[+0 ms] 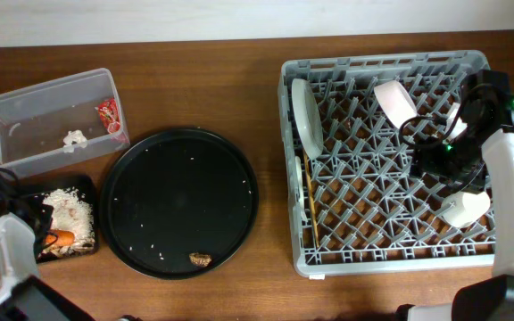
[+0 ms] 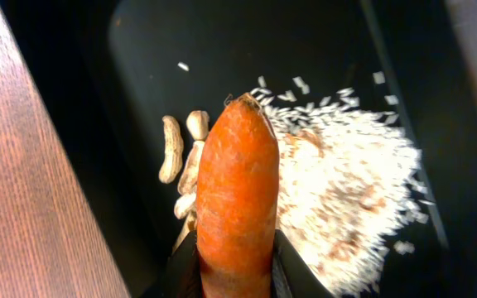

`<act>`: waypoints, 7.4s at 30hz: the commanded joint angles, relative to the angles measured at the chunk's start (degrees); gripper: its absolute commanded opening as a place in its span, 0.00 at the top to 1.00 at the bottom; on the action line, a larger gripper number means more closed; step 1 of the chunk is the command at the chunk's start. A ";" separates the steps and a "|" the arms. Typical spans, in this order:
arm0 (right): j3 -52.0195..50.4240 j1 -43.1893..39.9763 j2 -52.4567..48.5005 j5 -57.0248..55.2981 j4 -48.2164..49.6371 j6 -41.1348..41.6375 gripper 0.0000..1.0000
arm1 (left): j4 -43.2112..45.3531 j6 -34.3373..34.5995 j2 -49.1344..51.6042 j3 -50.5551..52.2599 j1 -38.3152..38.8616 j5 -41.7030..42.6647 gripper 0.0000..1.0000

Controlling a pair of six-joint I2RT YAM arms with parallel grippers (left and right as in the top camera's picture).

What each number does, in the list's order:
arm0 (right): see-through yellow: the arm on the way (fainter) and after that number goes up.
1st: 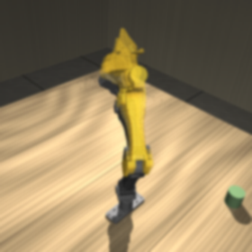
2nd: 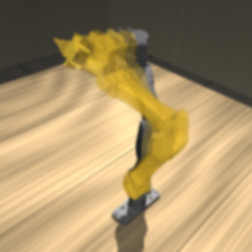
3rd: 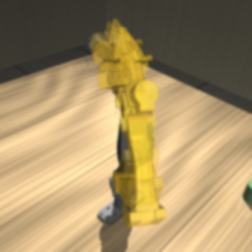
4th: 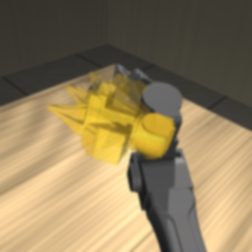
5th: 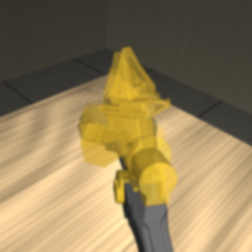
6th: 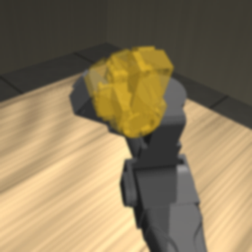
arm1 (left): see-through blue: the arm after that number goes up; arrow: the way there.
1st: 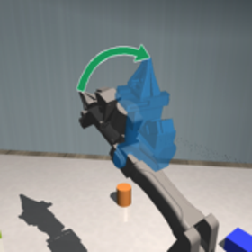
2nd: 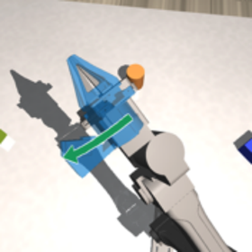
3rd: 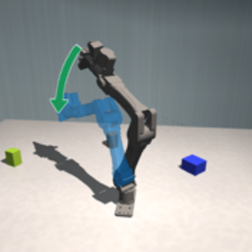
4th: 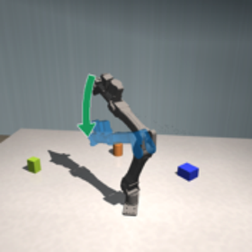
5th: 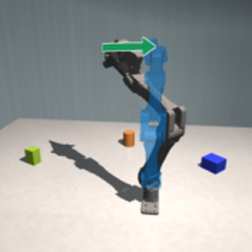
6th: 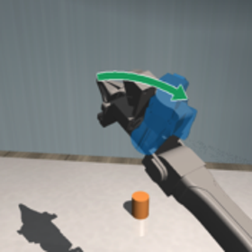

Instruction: Sort waste into correct bins and load items into the dishwasher rack

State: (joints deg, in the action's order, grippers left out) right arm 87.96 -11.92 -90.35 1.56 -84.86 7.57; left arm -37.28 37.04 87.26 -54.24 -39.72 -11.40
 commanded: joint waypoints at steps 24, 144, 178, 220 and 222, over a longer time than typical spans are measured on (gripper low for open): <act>0.70 -0.11 0.94 0.35 0.17 0.33 0.24 | -12.15 -8.52 -3.06 -10.43 18.40 20.22 0.30; -0.24 14.49 6.32 7.04 7.45 -5.49 0.01 | -34.64 -34.10 -13.92 -19.63 42.23 14.34 0.01; -32.59 14.51 53.18 -2.27 23.08 -4.52 0.01 | -14.40 -27.23 -52.74 11.87 42.23 10.08 0.01; -87.65 17.86 90.14 0.76 80.56 -11.43 0.01 | -14.40 -27.23 -52.74 11.87 42.23 10.08 0.01; -87.65 17.86 90.14 0.74 80.56 -11.43 0.01 | -14.40 -27.23 -52.74 11.87 42.23 10.08 0.01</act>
State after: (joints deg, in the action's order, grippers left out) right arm 0.78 5.63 -0.84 1.54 -4.29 -3.27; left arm -51.77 9.28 34.87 -42.68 2.55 -0.73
